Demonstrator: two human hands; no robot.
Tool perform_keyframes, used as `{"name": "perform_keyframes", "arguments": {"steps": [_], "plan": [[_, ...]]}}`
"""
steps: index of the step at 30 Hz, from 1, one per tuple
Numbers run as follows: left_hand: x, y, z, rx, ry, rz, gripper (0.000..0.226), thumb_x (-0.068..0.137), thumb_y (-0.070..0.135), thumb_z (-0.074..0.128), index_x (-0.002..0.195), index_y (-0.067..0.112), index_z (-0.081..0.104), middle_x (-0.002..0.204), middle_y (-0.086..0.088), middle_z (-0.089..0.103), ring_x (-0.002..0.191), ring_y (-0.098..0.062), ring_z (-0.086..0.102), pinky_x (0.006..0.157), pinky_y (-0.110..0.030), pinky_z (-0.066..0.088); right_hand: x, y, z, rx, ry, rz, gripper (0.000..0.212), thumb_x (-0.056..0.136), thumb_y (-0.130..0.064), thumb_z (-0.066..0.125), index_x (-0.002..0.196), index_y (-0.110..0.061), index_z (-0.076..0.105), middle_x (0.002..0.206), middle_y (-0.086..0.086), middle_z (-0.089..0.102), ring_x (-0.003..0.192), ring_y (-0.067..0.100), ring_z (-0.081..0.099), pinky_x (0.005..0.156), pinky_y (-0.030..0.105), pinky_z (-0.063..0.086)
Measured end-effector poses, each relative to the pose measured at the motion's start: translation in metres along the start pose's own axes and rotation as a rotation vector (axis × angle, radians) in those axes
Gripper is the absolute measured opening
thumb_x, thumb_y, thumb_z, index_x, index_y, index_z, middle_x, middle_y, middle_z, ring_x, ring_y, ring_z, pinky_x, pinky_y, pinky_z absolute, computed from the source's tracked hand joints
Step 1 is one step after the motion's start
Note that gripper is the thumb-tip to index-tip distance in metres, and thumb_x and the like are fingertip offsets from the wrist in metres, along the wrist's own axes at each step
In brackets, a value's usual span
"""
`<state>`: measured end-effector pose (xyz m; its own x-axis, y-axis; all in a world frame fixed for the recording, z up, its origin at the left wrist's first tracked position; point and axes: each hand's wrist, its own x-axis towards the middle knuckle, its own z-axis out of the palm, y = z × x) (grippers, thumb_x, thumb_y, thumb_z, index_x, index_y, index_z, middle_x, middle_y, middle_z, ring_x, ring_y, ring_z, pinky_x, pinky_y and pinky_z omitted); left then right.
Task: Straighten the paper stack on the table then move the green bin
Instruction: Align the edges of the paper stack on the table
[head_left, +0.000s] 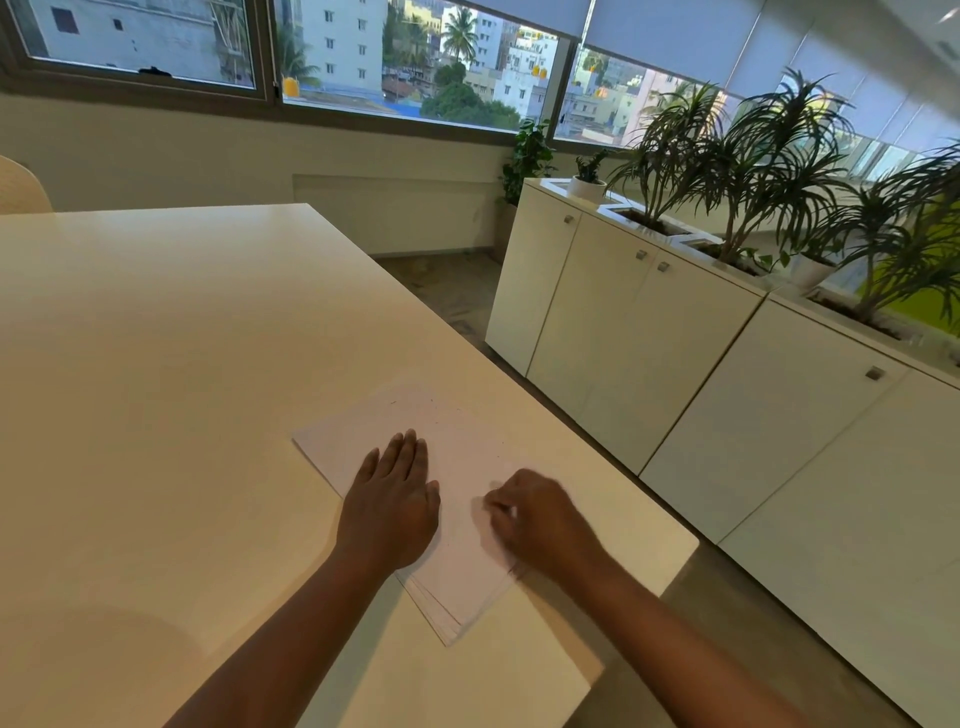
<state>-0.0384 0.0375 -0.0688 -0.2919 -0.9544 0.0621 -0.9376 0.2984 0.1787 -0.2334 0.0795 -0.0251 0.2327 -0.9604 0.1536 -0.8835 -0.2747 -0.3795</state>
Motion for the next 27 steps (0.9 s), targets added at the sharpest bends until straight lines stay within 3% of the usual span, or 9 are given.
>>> {"name": "perform_keyframes", "arguments": {"steps": [6,9,11,13,15,17,19,22,27], "plan": [[-0.003,0.000,-0.002,-0.026,0.009,-0.007,0.061,0.104,0.040,0.006,0.154,0.009,-0.008,0.164,-0.008,-0.011,0.152,-0.020,-0.010,0.124,-0.037,-0.004,0.026,0.023,-0.016,-0.127,0.075,0.168,0.023,0.091,-0.016,0.051,0.083,-0.010,0.072,0.083,0.009,0.065,0.073,0.022,0.060,0.060,0.023,0.036],[-0.004,0.002,-0.010,-0.263,0.070,-0.003,0.059,0.105,0.040,0.011,0.156,0.012,-0.002,0.165,-0.004,-0.006,0.152,-0.015,-0.006,0.124,-0.034,-0.002,0.034,0.017,-0.023,0.059,0.069,0.160,0.019,0.093,-0.018,0.055,0.088,-0.011,0.072,0.087,0.001,0.071,0.074,0.012,0.062,0.065,0.019,0.044],[-0.006,0.000,-0.020,-0.587,0.197,-0.081,0.055,0.106,0.034,0.027,0.156,0.013,0.019,0.164,-0.004,0.016,0.151,-0.017,0.015,0.124,-0.038,0.014,0.040,0.016,-0.031,0.126,0.051,0.145,0.019,0.094,-0.018,0.054,0.090,-0.010,0.071,0.090,0.001,0.073,0.076,0.010,0.062,0.067,0.016,0.045],[-0.006,-0.005,-0.028,-0.822,0.403,-0.148,0.041,0.103,0.022,0.046,0.143,0.012,0.049,0.149,-0.008,0.048,0.136,-0.023,0.046,0.113,-0.038,0.037,0.045,0.016,-0.039,0.113,0.038,0.102,0.018,0.095,-0.016,0.054,0.093,-0.009,0.070,0.092,0.001,0.072,0.076,0.009,0.060,0.062,0.005,0.039],[-0.005,-0.010,-0.039,-0.900,0.515,-0.176,0.026,0.098,0.014,0.057,0.122,0.014,0.066,0.125,-0.005,0.067,0.109,-0.020,0.066,0.091,-0.019,0.050,0.052,0.014,-0.046,0.083,0.031,0.038,0.019,0.097,-0.017,0.052,0.094,-0.009,0.069,0.092,0.002,0.072,0.073,0.008,0.057,0.062,0.001,0.039],[0.001,-0.008,-0.050,-0.926,0.479,-0.150,0.016,0.094,0.015,0.064,0.107,0.018,0.073,0.106,0.001,0.073,0.084,-0.007,0.069,0.072,-0.006,0.047,0.061,0.011,-0.051,0.093,0.005,-0.016,0.020,0.098,-0.021,0.052,0.096,-0.011,0.069,0.093,0.002,0.071,0.069,0.004,0.055,0.061,0.002,0.039],[0.013,0.001,-0.062,-0.933,0.373,-0.103,0.010,0.089,0.021,0.071,0.099,0.019,0.073,0.093,0.005,0.074,0.076,-0.001,0.068,0.070,-0.012,0.050,0.069,0.006,-0.054,0.159,-0.044,-0.062,0.020,0.097,-0.025,0.054,0.099,-0.013,0.070,0.093,0.001,0.072,0.068,0.002,0.058,0.057,0.003,0.038],[0.026,0.020,-0.075,-0.993,0.275,-0.062,0.012,0.085,0.018,0.074,0.096,0.013,0.070,0.083,0.000,0.074,0.074,-0.013,0.072,0.067,-0.023,0.058,0.078,-0.002,-0.054,0.286,-0.092,-0.143,0.020,0.094,-0.031,0.060,0.100,-0.016,0.072,0.088,-0.003,0.072,0.068,0.003,0.064,0.060,0.004,0.045],[0.034,0.036,-0.080,-1.225,0.280,-0.104,0.009,0.081,0.005,0.076,0.085,0.006,0.069,0.073,-0.010,0.073,0.068,-0.028,0.073,0.065,-0.033,0.062,0.086,0.012,-0.056,0.567,-0.141,-0.129,0.020,0.091,-0.031,0.064,0.099,-0.016,0.074,0.086,0.000,0.074,0.070,0.008,0.069,0.062,0.015,0.054]]}}
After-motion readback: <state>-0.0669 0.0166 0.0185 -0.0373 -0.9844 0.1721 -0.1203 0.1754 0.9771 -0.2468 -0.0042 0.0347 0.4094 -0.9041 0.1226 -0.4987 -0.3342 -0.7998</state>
